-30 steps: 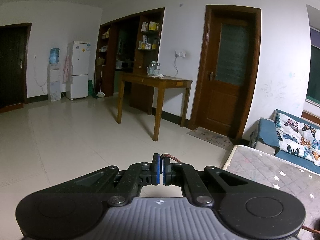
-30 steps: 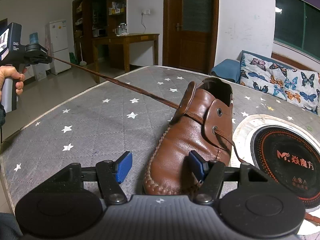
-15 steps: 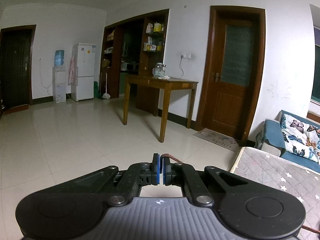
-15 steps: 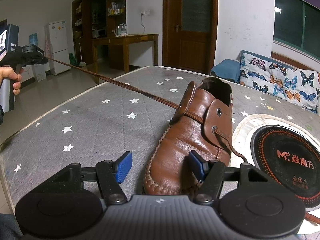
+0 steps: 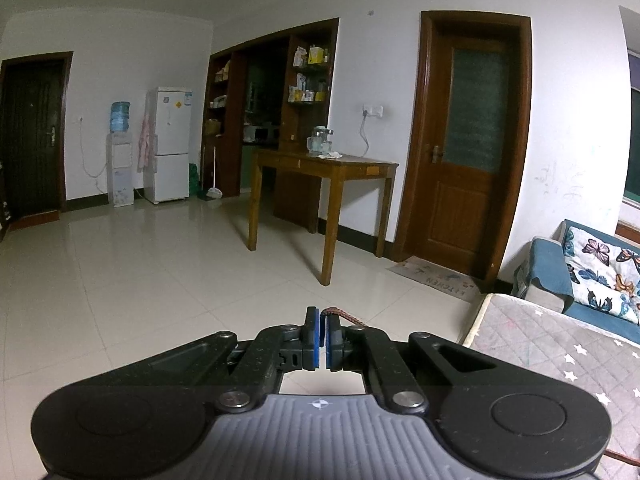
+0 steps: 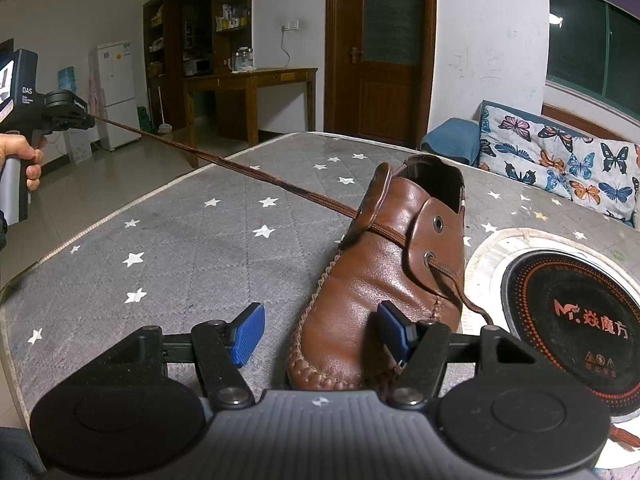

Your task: Lace up shoes with both hands

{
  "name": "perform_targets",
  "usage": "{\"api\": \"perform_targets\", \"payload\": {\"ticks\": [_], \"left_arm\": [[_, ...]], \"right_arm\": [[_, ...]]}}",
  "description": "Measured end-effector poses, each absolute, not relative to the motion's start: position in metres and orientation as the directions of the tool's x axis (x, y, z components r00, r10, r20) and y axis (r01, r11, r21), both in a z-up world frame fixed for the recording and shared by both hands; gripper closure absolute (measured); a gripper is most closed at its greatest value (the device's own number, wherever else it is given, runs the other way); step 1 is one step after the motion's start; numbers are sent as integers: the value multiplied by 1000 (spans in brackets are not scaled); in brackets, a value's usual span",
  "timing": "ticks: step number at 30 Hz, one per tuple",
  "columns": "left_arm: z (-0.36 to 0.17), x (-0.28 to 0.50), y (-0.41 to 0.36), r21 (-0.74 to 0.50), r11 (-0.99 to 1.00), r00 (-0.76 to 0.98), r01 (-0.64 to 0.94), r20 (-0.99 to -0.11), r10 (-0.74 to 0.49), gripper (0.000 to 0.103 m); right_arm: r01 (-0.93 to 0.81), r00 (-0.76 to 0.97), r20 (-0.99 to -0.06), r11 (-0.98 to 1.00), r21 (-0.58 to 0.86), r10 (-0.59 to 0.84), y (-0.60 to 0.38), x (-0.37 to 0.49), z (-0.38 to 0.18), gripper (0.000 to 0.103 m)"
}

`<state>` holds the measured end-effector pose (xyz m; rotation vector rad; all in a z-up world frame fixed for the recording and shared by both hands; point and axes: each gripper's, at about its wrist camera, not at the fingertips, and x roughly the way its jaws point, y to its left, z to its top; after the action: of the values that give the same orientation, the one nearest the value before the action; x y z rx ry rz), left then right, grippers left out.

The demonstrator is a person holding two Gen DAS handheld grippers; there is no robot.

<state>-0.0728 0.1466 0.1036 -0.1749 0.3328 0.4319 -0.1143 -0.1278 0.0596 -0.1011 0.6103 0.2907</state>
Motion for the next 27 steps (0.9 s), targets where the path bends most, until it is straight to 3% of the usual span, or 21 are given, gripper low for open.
{"api": "perform_targets", "payload": {"ticks": [10, 16, 27], "left_arm": [[102, -75, 149, -106, 898, 857, -428, -363, 366, 100], [114, -81, 150, -207, 913, 900, -352, -344, 269, 100], [123, -90, 122, -209, 966, 949, -152, -303, 84, 100]], "right_arm": [[-298, 780, -577, 955, -2, 242, -126, -114, 60, 39], [-296, 780, -578, 955, 0, 241, -127, -114, 61, 39], [-277, 797, -553, 961, 19, 241, -137, -117, 74, 39]]}}
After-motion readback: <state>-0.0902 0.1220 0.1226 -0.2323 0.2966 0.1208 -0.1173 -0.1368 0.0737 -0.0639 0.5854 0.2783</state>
